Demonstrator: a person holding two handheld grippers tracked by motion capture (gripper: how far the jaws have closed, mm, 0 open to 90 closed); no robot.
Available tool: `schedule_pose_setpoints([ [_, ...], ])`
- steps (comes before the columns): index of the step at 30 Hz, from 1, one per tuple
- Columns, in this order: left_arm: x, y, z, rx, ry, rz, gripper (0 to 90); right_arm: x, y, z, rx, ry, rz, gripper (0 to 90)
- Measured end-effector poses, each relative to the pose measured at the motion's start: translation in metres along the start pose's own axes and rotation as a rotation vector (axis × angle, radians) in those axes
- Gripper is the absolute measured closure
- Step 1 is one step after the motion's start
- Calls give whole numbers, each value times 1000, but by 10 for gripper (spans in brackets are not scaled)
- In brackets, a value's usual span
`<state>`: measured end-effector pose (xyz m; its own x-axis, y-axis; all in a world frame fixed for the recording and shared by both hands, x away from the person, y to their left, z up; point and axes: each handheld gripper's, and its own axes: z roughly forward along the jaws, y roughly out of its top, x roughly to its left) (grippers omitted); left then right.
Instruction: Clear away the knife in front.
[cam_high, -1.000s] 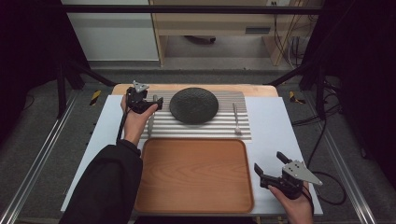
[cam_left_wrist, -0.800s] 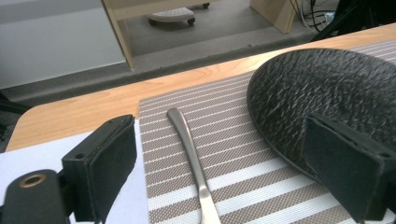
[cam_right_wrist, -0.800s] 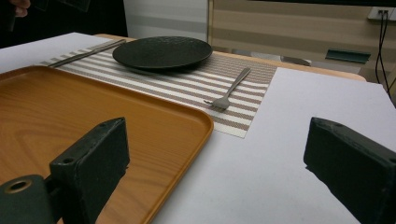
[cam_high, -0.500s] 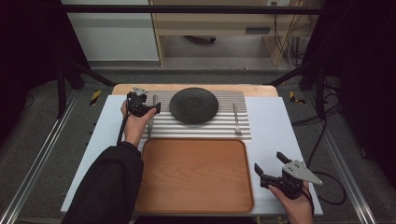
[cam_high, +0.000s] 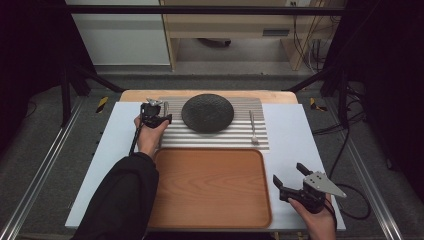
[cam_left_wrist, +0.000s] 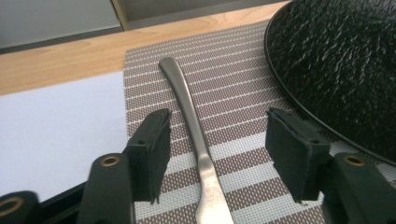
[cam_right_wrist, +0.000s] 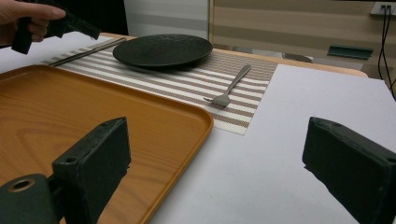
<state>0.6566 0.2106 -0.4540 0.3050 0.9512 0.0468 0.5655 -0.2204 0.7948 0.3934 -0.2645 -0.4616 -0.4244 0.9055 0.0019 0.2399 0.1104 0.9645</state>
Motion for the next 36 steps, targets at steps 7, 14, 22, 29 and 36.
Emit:
schedule_pose_setpoints([
  [7, 1, -7, 8, 15, 8, -9, 467, 0, 0, 0, 3, 4, 5, 77],
  [14, 1, -10, 11, -3, 22, -25, 497, -1, 0, 0, 5, 5, 5, 78],
  [22, 3, -16, 16, -18, 26, -32, 525, -1, -1, 0, 6, 4, 8, 77],
  [29, 3, -19, 19, -3, 28, -36, 574, -1, -1, 0, 8, 6, 11, 78],
  [36, 5, -18, 22, 33, 23, -41, 675, -2, -1, 0, 9, 7, 11, 79],
])
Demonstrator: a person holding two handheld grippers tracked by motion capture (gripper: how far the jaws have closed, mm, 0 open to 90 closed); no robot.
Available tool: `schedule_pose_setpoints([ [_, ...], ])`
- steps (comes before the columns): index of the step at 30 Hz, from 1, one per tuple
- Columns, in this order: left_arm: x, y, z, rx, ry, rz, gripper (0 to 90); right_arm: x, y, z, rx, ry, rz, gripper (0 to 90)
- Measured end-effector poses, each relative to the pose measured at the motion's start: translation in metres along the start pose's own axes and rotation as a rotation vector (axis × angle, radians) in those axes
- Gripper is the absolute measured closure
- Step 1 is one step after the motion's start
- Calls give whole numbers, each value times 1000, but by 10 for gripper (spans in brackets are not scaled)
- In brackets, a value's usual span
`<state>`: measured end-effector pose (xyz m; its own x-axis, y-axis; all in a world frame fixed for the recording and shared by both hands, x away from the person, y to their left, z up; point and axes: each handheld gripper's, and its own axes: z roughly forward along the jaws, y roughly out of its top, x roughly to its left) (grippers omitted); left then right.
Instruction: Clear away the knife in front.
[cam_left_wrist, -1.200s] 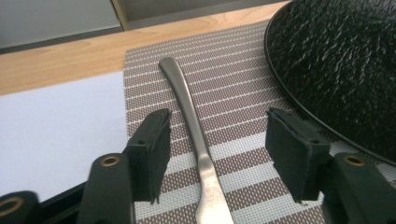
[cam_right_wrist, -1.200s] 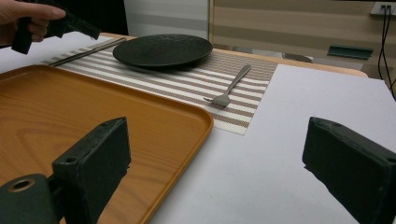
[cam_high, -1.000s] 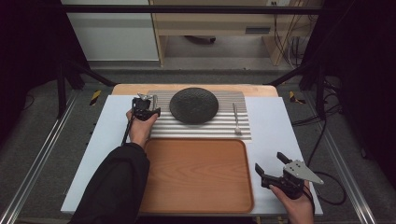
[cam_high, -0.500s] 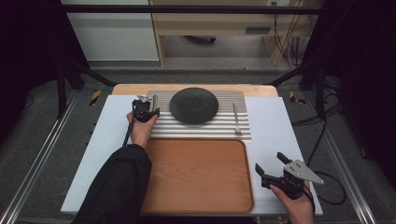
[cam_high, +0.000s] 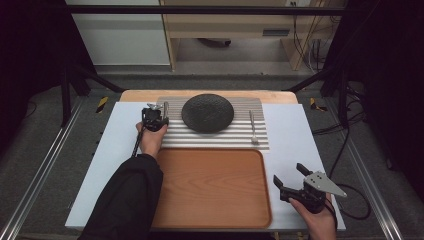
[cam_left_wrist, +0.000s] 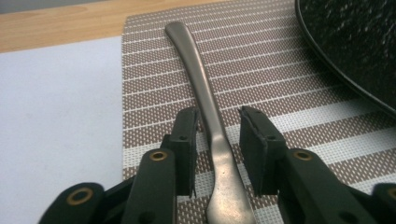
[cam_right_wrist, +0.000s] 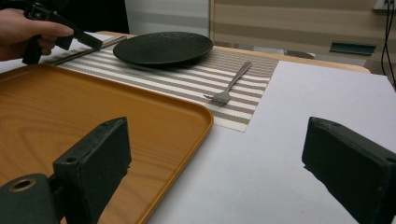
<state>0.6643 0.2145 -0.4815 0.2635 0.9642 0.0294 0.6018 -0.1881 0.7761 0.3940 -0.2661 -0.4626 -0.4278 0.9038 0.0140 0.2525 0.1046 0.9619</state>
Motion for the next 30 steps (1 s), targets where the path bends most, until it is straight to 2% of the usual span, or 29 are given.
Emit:
schedule_pose_setpoints([
  [10, -1, 3, 4, 9, 15, 3, 678, -1, 0, 0, 5, -2, 4, 80],
  [14, -1, 4, 5, 7, 9, 1, 687, -1, -1, 0, 6, -2, 7, 81],
  [19, 0, 4, 5, 11, 12, 2, 749, -2, -1, 1, 9, -4, 7, 81],
  [23, 2, 4, 5, 8, 4, -19, 795, -2, -1, 0, 11, -5, 10, 82],
  [30, 3, 4, 2, 21, 10, -11, 799, -2, -1, 0, 9, -4, 14, 83],
])
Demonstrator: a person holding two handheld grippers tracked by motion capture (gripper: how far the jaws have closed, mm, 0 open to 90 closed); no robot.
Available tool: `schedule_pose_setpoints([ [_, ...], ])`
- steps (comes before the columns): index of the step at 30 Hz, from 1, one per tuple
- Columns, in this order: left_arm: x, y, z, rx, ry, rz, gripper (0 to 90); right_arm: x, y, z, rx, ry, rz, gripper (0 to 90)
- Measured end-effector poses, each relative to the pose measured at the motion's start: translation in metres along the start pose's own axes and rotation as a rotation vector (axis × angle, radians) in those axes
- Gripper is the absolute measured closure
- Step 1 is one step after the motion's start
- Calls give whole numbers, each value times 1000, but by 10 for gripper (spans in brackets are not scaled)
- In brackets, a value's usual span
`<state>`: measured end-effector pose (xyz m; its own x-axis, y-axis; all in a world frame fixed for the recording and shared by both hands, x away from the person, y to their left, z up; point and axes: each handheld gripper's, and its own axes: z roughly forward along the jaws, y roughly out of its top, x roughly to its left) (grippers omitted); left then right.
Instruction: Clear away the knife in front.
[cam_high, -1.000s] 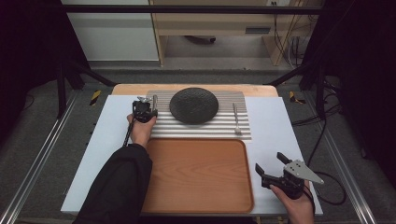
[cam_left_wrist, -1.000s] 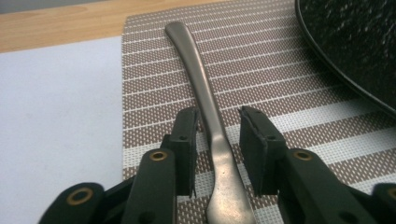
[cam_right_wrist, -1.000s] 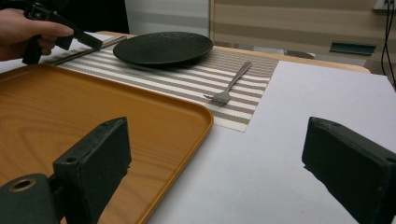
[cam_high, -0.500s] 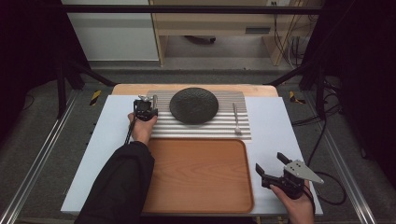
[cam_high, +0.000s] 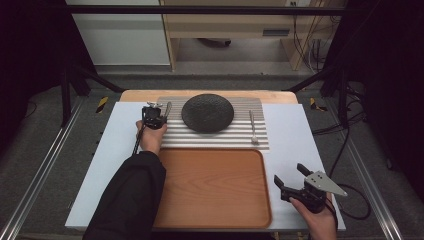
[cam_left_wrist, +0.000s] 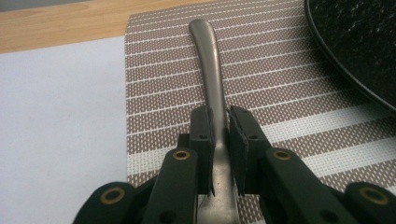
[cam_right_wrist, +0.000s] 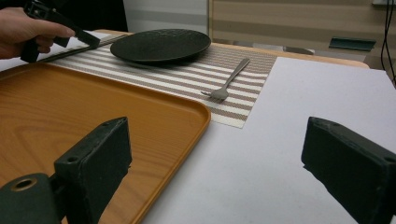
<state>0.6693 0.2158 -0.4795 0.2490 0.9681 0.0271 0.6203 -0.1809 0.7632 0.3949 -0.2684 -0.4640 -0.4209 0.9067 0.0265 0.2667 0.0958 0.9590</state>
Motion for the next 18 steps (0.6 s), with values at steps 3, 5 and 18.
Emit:
schedule_pose_setpoints([
  [3, 0, -1, -3, 6, 7, 11, 799, 0, 0, 0, 2, 1, 3, 83],
  [5, 0, -2, -4, 9, 3, 13, 799, 0, 0, 0, 2, 0, -2, 83],
  [18, -1, -1, -14, -1, 0, 11, 799, 0, 0, 1, 5, 2, -4, 83],
])
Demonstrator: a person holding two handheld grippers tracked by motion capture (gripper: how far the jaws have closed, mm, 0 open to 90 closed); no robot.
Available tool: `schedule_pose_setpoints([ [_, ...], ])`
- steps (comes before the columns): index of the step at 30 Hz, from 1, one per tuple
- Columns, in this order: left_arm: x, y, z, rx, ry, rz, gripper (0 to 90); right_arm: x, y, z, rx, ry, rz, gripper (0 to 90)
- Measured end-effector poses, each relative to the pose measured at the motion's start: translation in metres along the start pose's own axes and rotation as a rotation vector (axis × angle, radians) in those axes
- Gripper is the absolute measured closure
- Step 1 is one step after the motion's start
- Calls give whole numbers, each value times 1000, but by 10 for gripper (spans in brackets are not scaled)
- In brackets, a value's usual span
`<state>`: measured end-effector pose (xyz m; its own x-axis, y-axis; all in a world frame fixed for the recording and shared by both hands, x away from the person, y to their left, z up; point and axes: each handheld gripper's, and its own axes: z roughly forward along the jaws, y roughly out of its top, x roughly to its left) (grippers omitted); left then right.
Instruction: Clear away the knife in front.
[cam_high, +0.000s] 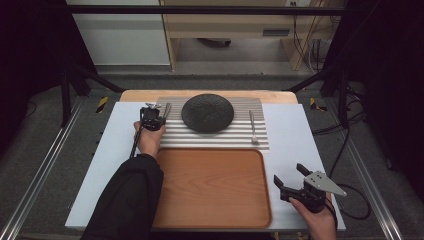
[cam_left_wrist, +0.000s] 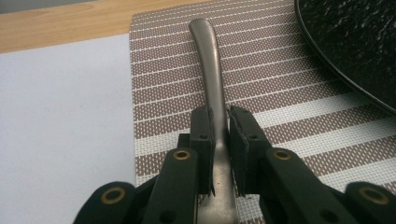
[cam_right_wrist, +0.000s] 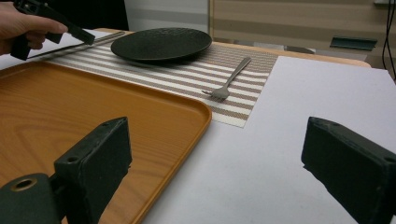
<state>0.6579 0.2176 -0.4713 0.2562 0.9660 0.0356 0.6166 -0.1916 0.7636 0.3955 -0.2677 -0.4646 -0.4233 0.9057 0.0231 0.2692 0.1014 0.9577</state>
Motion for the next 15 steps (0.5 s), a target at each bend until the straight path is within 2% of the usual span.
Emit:
schedule_pose_setpoints([
  [7, -2, 3, -13, -27, 5, 5, 799, 0, 0, 0, -2, 0, 1, 83],
  [12, -10, 6, -31, -59, -1, 12, 799, -1, 0, 0, -6, 2, 5, 83],
  [15, -19, 7, -47, -77, -5, 32, 799, 0, 1, -1, -12, 6, 10, 83],
])
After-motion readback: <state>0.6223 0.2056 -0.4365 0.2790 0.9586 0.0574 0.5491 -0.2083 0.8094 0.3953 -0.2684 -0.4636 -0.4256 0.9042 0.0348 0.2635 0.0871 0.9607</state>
